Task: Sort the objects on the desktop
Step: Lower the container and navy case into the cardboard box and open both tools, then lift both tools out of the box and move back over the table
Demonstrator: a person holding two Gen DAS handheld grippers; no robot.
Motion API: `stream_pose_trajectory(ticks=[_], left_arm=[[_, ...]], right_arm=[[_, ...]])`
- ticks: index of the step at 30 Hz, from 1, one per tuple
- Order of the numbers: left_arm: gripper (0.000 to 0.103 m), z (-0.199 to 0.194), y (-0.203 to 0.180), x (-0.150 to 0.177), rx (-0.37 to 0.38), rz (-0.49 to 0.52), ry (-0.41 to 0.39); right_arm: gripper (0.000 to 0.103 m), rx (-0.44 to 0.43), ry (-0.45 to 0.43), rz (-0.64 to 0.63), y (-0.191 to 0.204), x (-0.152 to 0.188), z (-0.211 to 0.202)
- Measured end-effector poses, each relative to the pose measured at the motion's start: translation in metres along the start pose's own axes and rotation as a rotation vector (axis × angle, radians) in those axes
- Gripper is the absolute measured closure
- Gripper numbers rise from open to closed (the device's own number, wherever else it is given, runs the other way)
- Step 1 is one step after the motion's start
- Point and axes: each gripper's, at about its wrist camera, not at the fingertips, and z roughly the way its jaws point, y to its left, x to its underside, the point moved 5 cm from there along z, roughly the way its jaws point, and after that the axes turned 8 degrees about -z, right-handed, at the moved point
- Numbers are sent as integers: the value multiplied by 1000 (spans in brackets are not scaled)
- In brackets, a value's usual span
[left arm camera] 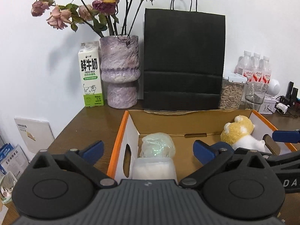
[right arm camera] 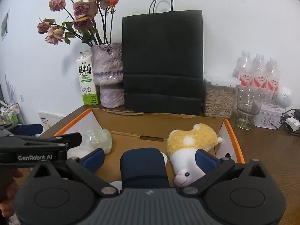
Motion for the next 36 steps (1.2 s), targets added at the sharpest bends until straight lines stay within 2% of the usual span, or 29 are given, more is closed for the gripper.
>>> stream_pose_trajectory(ticks=[17,36], left_arm=[[0,-8,0,-4,-8,2,-11],[0,-83,-7,-18,73,12,-115]], right_arm=[[0,0,-10,-20,3,-4,-9],[0,7,-112,-62,12,-12,-87]])
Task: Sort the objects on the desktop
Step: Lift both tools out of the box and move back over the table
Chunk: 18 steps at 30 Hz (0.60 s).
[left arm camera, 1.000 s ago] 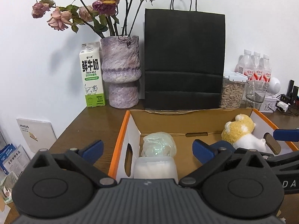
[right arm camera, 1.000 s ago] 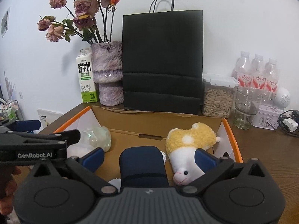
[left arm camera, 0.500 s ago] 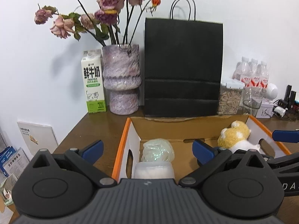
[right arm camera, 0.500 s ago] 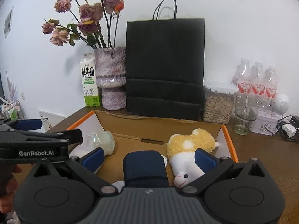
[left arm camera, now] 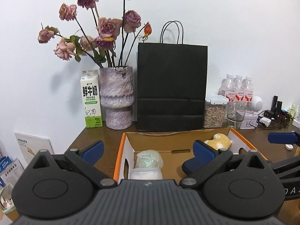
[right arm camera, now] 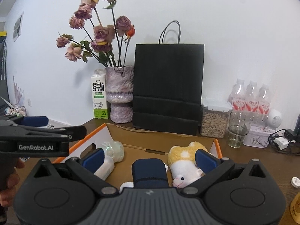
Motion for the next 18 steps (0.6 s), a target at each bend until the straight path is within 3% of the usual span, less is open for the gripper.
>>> stream_pose_trajectory(ticks=[18], left_arm=[[0,-67,22,32,-18,-15,20]], right_arm=[[0,-15,46,-14,24,41,-60]])
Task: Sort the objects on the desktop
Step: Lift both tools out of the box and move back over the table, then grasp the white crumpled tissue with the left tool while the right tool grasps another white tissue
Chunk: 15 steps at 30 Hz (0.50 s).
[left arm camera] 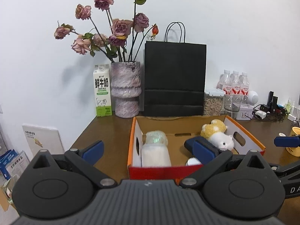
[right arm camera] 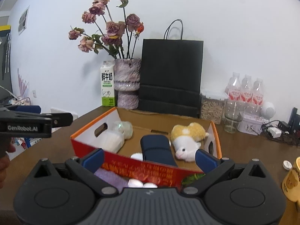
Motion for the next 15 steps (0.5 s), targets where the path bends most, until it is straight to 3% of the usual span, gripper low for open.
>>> stream_pose_trajectory(ticks=[15], left_arm=[[0,-21,22,54,-25,-8,81]], right_arm=[[0,2,72,43,10,49,-14]])
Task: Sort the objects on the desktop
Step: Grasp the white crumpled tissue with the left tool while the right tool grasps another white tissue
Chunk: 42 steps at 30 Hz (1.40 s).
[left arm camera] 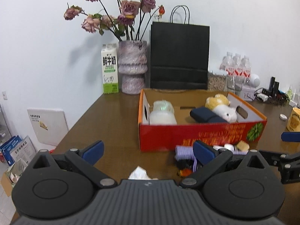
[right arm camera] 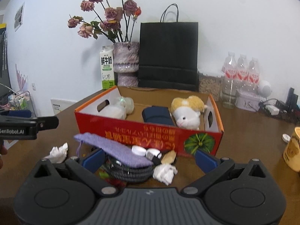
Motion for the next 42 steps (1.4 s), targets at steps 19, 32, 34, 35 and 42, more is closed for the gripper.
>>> stream_pose_trajectory(ticks=[19,32,34,35,42], left_arm=[[0,-3,16,39,-8,-35,72],[0,10,19,46,-21,-12,112],[0,16,18,46,-28,-8,124],[0,18,18,47,-30,-9,131],[4,30,22,46,-41,-21,157]], right_arm=[[0,13,47,14,10,34,-4],[0,10,81,8,13,40,7],[0,13,87,8,13,41,8],[0,15,89,8,13,41,9],[1,65,91,-2,-2,40,17]])
